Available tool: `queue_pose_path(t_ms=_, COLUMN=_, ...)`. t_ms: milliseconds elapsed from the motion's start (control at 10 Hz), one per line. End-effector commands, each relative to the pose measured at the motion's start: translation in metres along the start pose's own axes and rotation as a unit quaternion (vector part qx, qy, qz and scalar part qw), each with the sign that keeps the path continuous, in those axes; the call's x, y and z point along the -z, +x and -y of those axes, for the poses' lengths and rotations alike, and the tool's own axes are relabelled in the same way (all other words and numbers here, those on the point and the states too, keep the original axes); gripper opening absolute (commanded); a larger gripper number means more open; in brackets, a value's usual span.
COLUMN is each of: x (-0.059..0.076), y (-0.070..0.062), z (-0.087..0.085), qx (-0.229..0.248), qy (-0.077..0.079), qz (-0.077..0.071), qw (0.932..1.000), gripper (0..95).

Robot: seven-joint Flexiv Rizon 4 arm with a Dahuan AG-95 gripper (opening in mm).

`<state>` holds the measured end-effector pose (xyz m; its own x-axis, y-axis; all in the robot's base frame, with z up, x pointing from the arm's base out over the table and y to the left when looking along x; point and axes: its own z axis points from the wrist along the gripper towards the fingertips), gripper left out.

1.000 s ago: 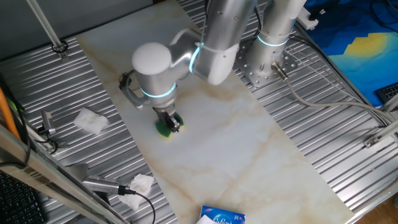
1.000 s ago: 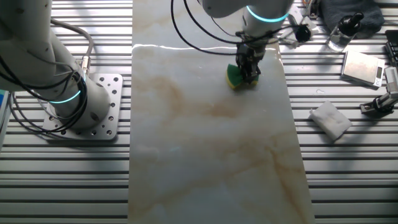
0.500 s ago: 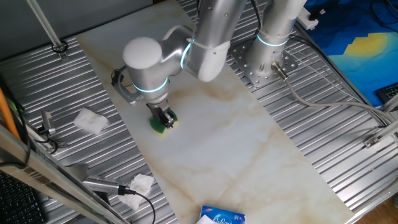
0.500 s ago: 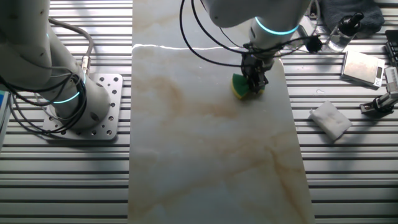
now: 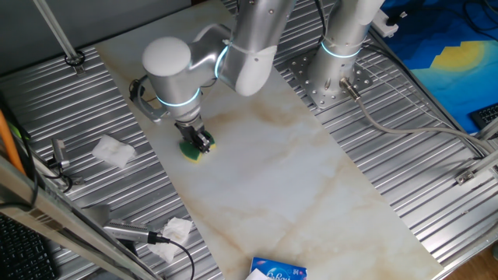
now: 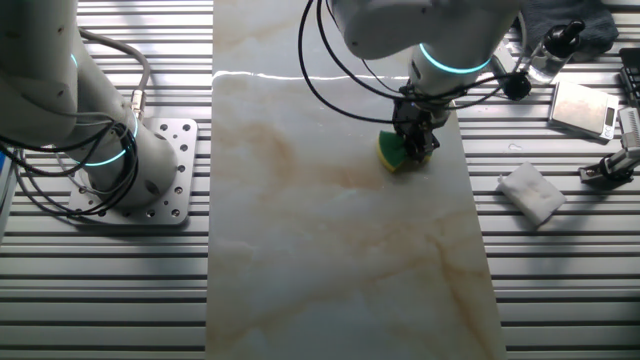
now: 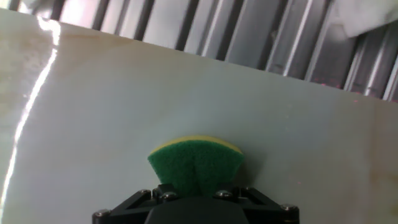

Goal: Clean the tabletop with a sponge

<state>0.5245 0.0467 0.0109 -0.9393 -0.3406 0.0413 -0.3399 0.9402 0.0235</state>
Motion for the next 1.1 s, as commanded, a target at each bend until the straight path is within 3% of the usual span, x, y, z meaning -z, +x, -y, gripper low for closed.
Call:
queue_pose_path(t_ms=100, x=-0.0006, y=0.0005, z=0.0003, qx=0.004, qy=0.000, qz=0.000, qw=1.0000, gripper=57.0)
queue_pose_path(t_ms=700, x=-0.0011, y=-0.0003, z=0.0012, qx=0.010, qy=0.000, qz=0.000, qw=0.9999, gripper=57.0)
queue_pose_path(t_ms=1100, x=0.0071, y=0.0013, z=0.0019, qx=0.017, qy=-0.002, qz=-0.004, qw=0.9998, gripper=57.0)
